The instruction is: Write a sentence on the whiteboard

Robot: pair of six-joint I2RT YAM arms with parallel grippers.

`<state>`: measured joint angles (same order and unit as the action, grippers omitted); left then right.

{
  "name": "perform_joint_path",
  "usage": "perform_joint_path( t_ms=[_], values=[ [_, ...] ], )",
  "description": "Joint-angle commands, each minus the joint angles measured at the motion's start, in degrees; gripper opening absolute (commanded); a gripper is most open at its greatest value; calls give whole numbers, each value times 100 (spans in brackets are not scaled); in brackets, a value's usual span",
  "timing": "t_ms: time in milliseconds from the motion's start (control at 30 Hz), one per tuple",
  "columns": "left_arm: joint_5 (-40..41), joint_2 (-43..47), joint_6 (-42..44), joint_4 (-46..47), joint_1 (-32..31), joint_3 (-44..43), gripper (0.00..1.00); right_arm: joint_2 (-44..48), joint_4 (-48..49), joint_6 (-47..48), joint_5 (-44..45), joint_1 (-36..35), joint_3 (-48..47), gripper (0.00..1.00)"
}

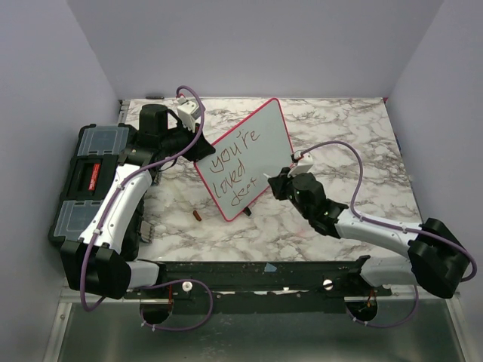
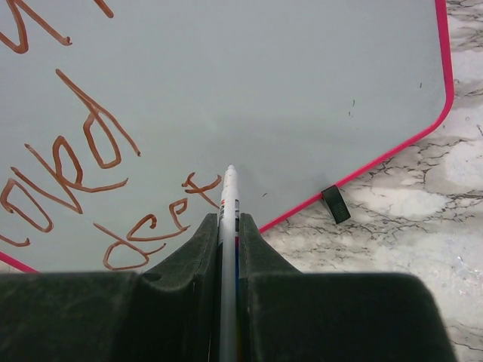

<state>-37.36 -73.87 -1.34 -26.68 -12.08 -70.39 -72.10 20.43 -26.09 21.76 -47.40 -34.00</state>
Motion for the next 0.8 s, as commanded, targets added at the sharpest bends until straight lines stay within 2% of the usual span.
perform_joint_path(
  t_ms=[0, 533, 767],
  values=[
    [54, 49, 289, -61, -18, -62, 0, -156, 277, 28, -162, 29, -119, 1],
    [51, 30, 288, -75, -26, -54, 0, -708, 454, 155, -83, 32, -655, 1],
    [46, 13, 286, -74, -23, -63, 0, -902, 475, -10, -109, 37, -563, 1]
  ],
)
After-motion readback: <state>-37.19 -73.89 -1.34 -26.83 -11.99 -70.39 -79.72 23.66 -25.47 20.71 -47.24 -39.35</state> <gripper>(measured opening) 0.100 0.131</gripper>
